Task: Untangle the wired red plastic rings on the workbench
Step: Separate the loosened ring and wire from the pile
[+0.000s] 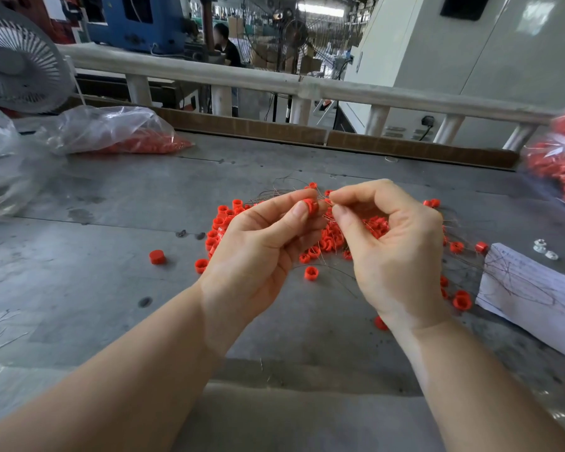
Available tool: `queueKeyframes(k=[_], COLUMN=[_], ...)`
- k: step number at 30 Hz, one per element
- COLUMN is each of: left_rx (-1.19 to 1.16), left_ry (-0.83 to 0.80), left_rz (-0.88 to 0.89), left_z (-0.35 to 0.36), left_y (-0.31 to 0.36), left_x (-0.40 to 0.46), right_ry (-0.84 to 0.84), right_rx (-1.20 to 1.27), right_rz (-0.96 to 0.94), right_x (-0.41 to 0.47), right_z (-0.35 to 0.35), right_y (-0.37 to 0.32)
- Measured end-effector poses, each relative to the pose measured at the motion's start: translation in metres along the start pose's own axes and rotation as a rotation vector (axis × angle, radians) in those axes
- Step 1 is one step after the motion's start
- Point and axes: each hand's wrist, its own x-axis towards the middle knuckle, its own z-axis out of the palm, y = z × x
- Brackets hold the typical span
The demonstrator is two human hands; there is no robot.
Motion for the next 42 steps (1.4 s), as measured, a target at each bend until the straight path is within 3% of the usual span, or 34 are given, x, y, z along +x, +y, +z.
queueKeyframes(k=[19,29,42], left_rx=[0.133,0.221,0.385], left_ry=[0.033,0.006,0.012], left_rz=[0.056,0.094,0.149], left_z=[0.006,0.004,0.003], left_y=[0.000,0.007,0.006], left_x=[-0.002,-0.005,-0.004], right_ry=[-0.061,-0.131,-0.198], right_rx=[-0.021,0.192,0.385], right_rz=[-0.024,0.230,0.397], right_x=[-0.001,0.003,0.004], right_z=[0.001,-0.002,-0.001], right_y=[-0.005,-0.005,0.004])
